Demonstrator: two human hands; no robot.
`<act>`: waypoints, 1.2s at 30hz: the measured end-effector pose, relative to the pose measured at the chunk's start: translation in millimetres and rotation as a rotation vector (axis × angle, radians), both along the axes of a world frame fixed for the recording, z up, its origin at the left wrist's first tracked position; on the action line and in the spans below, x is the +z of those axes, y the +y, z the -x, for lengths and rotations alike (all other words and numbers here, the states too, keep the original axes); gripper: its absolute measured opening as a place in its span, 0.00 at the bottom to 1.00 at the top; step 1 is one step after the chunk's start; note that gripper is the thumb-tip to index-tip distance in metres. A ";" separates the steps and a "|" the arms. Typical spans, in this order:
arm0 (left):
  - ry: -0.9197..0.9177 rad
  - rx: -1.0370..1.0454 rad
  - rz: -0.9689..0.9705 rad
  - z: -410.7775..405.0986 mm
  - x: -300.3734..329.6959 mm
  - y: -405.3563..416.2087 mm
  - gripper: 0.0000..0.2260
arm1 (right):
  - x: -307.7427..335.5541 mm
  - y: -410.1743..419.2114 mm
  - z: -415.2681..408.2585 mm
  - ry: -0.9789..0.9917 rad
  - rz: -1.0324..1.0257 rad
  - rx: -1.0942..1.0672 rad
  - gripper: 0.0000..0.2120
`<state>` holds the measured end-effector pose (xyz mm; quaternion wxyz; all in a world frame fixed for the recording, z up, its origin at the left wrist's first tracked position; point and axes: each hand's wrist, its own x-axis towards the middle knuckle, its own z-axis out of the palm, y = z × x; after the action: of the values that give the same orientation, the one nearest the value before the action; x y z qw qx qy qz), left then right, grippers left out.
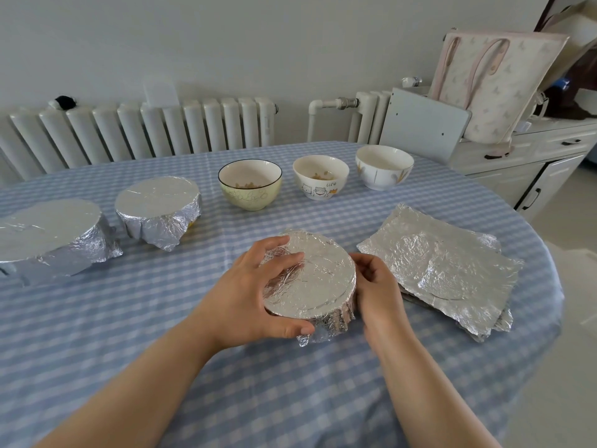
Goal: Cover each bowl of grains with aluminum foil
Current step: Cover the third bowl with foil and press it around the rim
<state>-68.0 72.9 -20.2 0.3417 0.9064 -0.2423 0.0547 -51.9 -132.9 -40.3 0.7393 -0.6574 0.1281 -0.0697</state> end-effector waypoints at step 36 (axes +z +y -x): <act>-0.080 0.016 -0.054 -1.5 -4.5 -0.4 0.46 | 24.8 -4.8 25.4 -0.068 0.839 0.073 0.22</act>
<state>-66.5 72.5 -24.7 0.3067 0.9143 -0.2498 0.0873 -77.3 -137.7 -15.5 0.4134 -0.9028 0.0408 -0.1115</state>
